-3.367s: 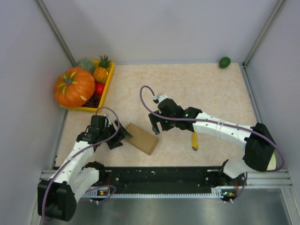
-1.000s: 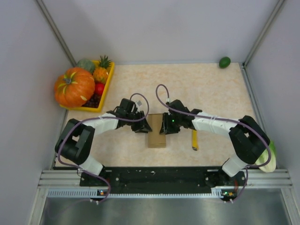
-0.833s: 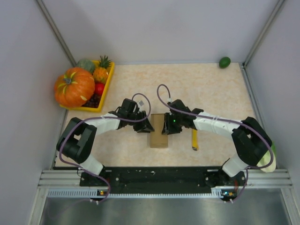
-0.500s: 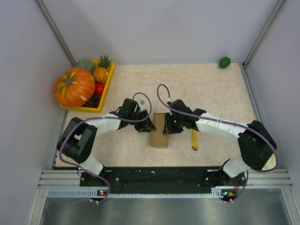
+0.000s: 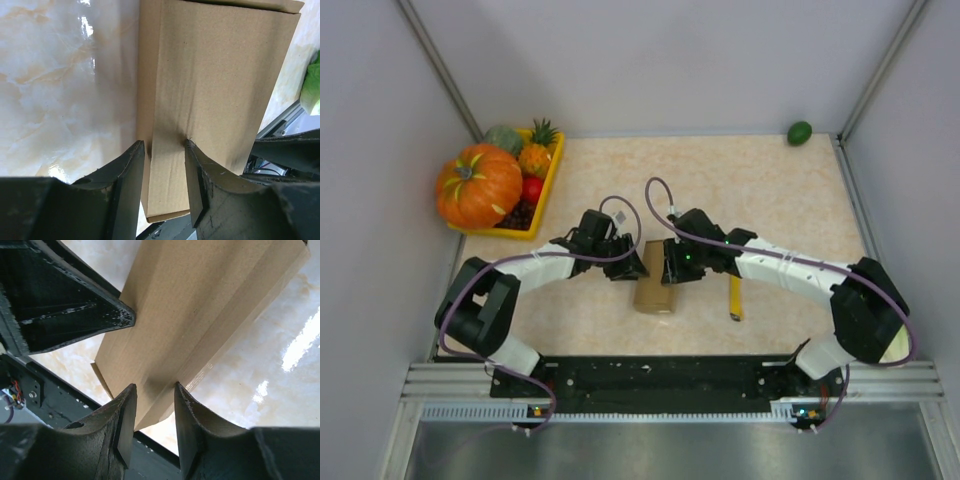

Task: Unpack the express box

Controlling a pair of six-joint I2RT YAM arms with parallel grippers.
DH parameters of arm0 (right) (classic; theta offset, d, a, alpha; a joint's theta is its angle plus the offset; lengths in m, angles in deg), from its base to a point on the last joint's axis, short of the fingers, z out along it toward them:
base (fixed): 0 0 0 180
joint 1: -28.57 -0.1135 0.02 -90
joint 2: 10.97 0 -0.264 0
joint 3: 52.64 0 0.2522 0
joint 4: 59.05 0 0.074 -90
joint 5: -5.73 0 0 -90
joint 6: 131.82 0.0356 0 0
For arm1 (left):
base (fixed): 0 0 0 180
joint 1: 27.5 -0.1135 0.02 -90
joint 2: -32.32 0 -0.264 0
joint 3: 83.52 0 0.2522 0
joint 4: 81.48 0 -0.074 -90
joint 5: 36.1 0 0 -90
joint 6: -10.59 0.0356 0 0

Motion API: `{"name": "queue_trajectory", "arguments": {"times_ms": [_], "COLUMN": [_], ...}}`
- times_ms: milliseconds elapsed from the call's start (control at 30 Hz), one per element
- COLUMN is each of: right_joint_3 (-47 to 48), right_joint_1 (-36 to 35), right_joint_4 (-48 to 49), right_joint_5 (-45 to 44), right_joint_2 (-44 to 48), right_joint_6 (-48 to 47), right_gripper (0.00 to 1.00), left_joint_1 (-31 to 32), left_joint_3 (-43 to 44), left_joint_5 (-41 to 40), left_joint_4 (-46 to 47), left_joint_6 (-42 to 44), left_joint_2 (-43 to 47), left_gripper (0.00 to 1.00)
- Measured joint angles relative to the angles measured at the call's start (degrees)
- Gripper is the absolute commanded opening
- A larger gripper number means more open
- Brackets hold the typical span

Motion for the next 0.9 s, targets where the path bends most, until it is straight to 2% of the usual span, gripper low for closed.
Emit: {"name": "queue_trajectory", "arguments": {"times_ms": [467,900], "right_joint_3": [7.04,14.01], "right_joint_1": [-1.11,-3.3], "right_joint_4": [-1.29,4.17], "right_joint_5": [2.38,4.5], "right_joint_2": [-4.31,-11.1], "right_joint_6": [-1.77,-2.23], "right_gripper": [0.37,0.41], "left_joint_1": [-0.81,-5.07], "left_joint_3": [0.02,-3.21], "left_joint_5": [-5.62,-10.84], "left_joint_4": [-4.11,-9.33], "left_joint_6": [0.68,1.07], "left_joint_2": [3.21,6.1], "left_gripper": [0.41,0.44]}}
